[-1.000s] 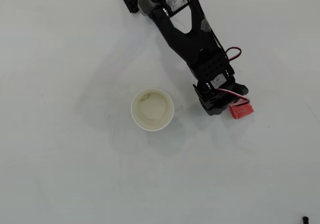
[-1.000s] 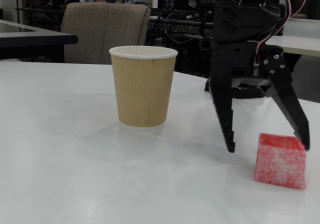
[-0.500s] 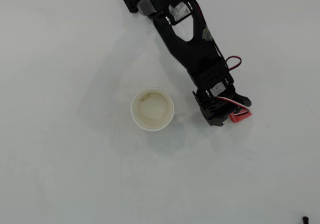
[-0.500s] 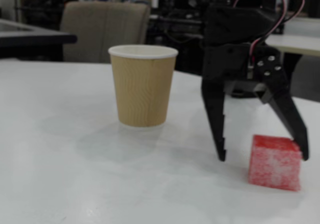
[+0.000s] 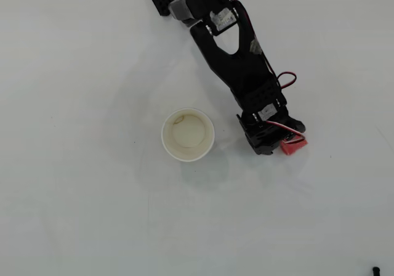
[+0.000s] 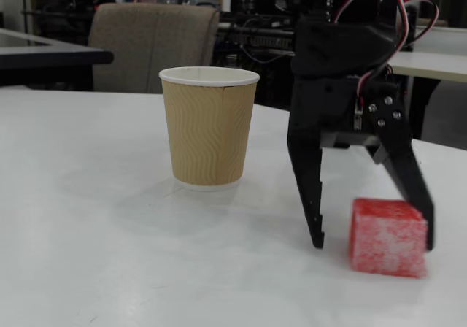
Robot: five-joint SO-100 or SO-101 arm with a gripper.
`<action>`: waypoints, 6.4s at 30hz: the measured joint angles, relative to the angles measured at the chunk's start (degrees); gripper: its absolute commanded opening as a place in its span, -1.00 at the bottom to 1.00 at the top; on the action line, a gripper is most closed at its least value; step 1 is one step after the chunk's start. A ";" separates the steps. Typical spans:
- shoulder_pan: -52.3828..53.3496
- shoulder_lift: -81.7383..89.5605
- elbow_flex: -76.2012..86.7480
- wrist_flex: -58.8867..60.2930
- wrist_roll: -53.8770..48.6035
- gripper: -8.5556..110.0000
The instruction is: Grasp a red cube and put it in the cup.
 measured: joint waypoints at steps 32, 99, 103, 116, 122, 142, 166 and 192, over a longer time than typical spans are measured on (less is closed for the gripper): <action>5.36 18.02 11.69 3.96 0.00 -0.70; 25.22 79.80 48.16 -0.62 -0.09 -0.73; 26.37 81.74 48.16 2.02 -0.09 -0.73; 29.88 84.99 51.33 3.34 -0.09 -0.75; 29.44 87.54 54.23 3.34 -0.18 -0.74; 29.53 88.07 54.76 3.52 -0.18 -0.25; 38.41 89.56 52.29 3.96 7.82 -0.85; 41.40 107.93 56.87 31.38 21.80 -0.85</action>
